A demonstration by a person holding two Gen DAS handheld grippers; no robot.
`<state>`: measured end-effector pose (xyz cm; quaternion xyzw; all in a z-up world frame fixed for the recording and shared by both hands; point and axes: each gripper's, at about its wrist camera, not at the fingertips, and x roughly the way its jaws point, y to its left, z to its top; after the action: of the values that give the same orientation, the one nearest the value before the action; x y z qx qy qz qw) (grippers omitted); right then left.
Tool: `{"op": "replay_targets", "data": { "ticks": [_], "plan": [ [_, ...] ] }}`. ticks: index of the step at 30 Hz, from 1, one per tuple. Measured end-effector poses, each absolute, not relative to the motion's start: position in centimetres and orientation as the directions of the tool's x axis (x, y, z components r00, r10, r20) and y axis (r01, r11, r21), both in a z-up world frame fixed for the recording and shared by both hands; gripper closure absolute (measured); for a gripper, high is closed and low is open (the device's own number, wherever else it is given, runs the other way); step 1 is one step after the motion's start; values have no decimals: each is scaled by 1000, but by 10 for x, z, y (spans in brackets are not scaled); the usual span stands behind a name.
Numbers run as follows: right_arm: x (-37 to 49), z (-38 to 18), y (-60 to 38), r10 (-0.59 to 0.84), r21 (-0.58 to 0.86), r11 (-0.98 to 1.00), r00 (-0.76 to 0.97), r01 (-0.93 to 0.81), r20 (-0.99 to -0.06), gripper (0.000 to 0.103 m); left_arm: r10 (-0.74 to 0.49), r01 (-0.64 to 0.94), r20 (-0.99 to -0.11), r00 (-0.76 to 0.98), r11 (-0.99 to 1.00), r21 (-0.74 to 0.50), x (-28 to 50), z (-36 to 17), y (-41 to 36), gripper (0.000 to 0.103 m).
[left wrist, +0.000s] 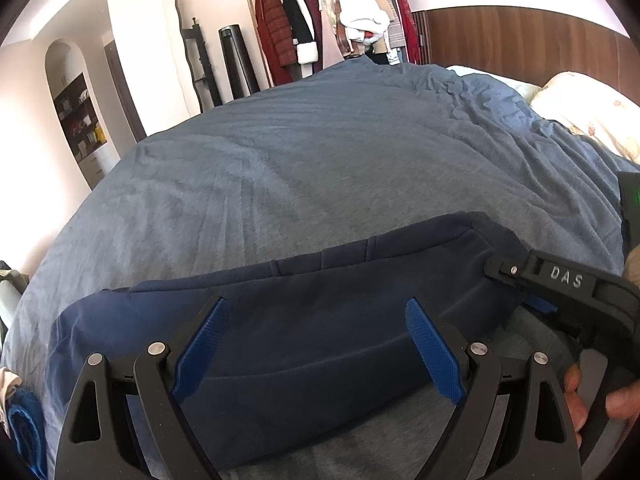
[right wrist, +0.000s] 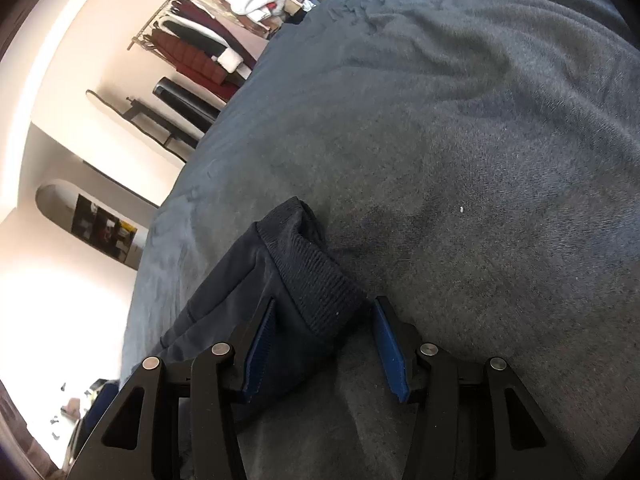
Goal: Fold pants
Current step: 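Grasp the cuffs with the right tool and lift them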
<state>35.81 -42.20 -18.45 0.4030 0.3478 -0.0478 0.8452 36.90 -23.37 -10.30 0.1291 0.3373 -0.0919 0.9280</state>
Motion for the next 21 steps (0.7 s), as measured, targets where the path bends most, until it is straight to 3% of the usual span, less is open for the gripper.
{"op": "replay_targets", "data": {
  "ticks": [4,9,11,21],
  "plan": [
    [362,-185,-424,198,653,667,759,359,-620,54,-77,240,-651,755,957,165,368,-104,-224,13],
    [364,-181,-425,203,657,674,770,337,-604,71,-91,248,-665,741,958,145,373,-103,-217,13],
    [362,-175,-422,190,642,696,781,321,-596,74,-95,253,-659,746,956,149,371,-101,-216,13],
    [353,-135,-403,105,514,819,814,254,-571,76,-100,239,-660,744,963,123,365,-100,-200,13]
  ]
}}
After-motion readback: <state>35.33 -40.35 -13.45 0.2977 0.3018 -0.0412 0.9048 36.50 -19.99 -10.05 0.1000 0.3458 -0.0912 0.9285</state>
